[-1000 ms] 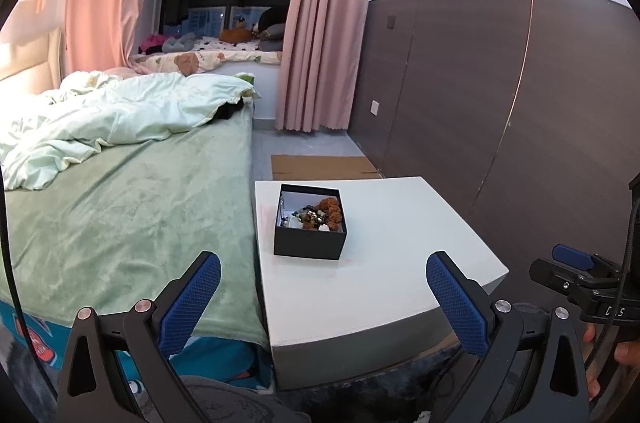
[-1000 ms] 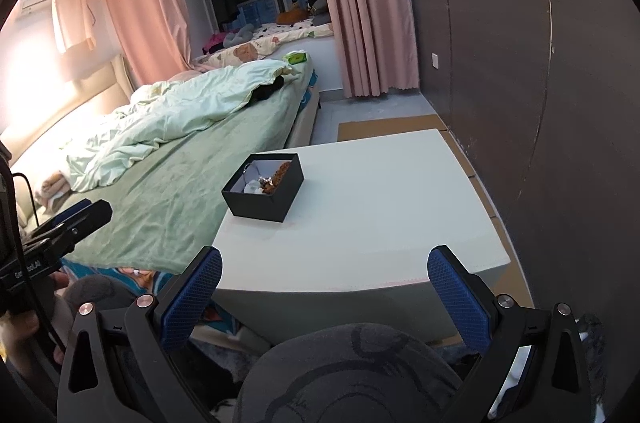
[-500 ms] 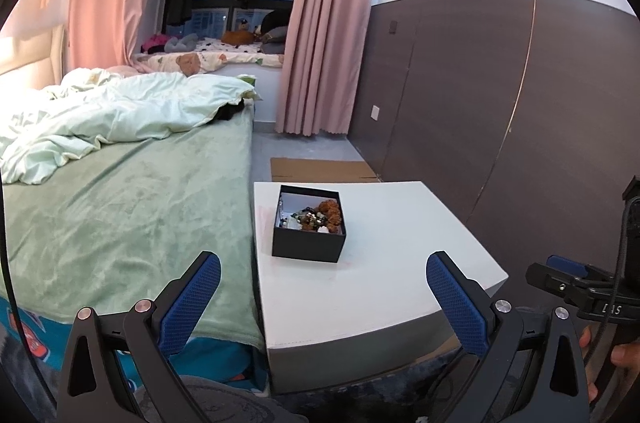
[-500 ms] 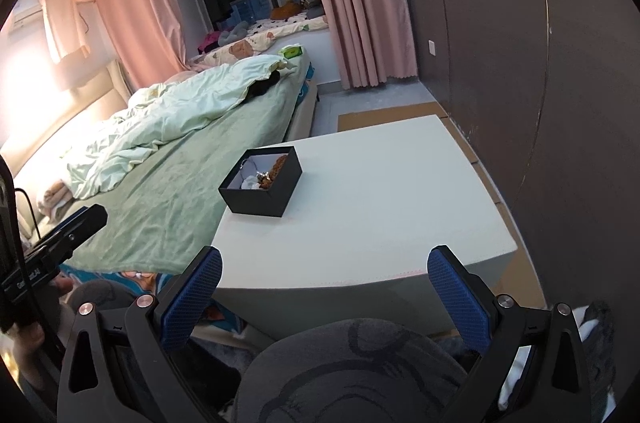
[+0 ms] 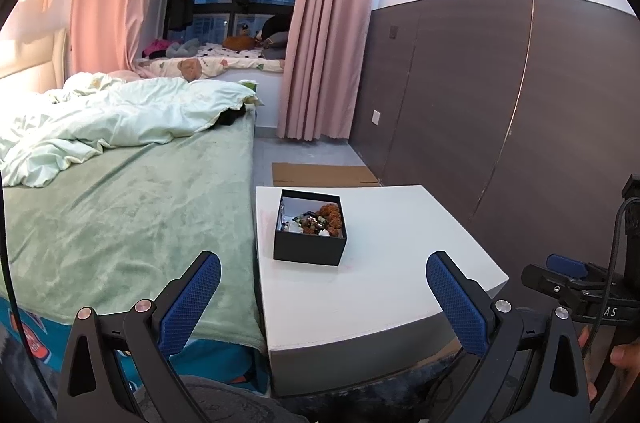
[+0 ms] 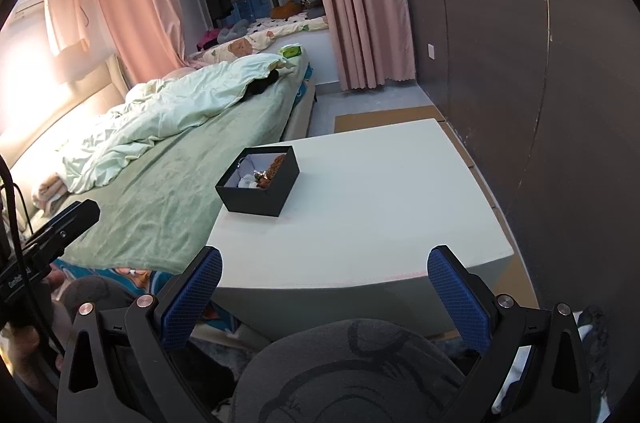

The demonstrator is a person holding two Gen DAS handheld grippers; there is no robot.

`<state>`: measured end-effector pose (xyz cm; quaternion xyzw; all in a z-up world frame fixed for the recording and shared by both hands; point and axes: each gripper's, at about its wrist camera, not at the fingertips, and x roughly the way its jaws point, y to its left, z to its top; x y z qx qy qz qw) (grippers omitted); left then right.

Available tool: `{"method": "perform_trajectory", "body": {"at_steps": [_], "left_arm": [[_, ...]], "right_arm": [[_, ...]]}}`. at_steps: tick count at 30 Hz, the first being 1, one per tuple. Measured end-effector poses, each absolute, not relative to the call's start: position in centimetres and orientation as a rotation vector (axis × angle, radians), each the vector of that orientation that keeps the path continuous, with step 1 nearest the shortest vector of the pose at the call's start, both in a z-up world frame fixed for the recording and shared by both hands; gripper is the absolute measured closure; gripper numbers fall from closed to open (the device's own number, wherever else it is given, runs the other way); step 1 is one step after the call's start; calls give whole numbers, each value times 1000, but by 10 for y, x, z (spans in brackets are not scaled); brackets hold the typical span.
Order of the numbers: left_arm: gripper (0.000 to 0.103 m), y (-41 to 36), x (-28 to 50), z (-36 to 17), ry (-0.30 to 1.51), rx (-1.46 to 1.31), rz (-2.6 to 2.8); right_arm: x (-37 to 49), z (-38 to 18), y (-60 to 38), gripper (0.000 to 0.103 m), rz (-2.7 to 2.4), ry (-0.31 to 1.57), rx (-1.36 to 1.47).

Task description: Organize jewelry

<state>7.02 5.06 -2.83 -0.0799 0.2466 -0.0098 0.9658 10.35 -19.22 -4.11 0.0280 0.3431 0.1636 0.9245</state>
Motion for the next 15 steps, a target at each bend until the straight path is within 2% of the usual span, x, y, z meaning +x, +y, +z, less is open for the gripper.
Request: {"method": "perform_trajectory", "body": {"at_steps": [15], "left_arm": [[0, 47, 67, -31, 505, -157, 6]], "right_arm": [[107, -44, -195, 0, 335, 716, 82]]}}
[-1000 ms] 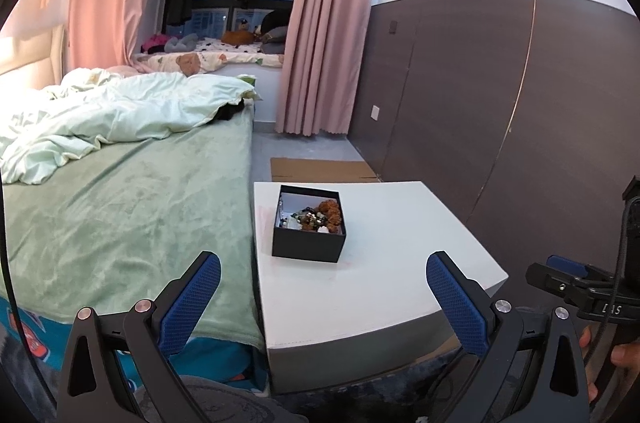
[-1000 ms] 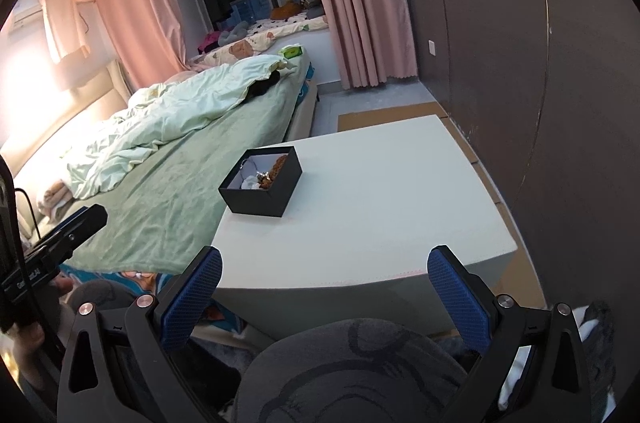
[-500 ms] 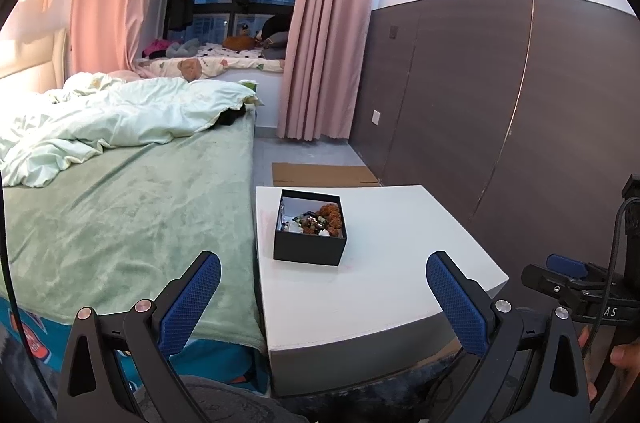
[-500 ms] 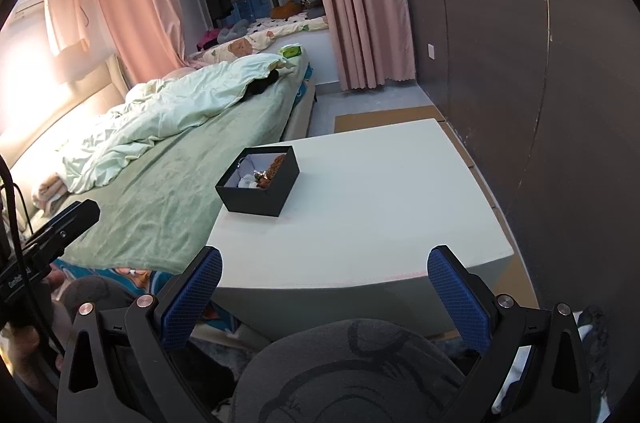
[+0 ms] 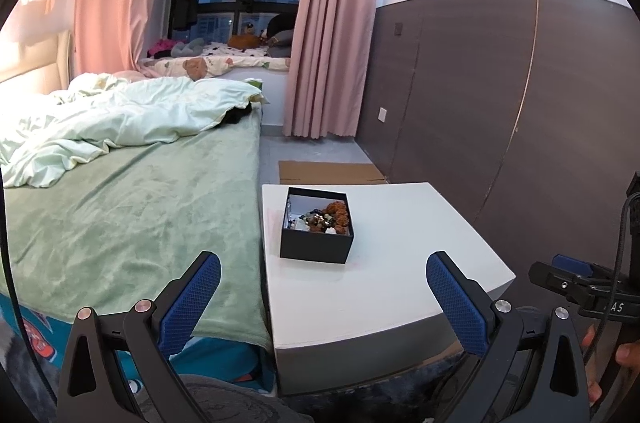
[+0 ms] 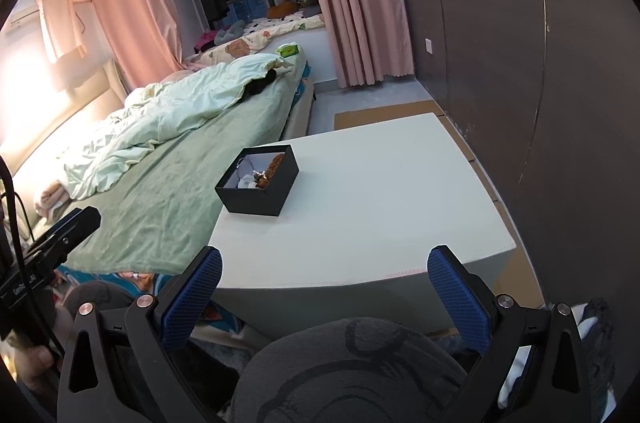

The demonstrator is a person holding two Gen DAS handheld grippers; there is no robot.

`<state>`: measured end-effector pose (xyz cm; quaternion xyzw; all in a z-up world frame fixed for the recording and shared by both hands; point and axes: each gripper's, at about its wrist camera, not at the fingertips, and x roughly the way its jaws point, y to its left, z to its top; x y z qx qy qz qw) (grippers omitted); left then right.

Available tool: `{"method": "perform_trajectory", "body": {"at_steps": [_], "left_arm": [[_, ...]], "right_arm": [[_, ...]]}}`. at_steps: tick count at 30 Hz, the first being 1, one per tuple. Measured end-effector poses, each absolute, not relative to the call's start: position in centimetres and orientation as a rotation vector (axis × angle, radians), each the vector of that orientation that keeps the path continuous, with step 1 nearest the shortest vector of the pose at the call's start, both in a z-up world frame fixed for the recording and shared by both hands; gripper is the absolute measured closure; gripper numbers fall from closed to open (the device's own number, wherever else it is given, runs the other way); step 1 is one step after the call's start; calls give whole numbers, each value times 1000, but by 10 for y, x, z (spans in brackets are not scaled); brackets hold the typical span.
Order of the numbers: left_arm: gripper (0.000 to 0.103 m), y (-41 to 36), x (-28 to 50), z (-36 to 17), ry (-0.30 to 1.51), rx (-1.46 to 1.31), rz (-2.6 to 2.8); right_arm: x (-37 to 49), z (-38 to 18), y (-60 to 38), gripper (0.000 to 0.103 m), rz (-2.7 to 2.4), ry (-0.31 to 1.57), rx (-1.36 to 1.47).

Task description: Organize jewelry

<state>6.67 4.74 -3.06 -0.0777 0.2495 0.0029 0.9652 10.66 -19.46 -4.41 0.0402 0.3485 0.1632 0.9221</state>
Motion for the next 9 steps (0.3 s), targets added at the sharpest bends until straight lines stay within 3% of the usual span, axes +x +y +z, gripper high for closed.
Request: {"method": "perform_trajectory", "body": {"at_steps": [9], "left_arm": [[0, 50, 63, -29, 499, -173, -14]], "right_arm": [[108, -44, -196, 0, 335, 717, 86]]}}
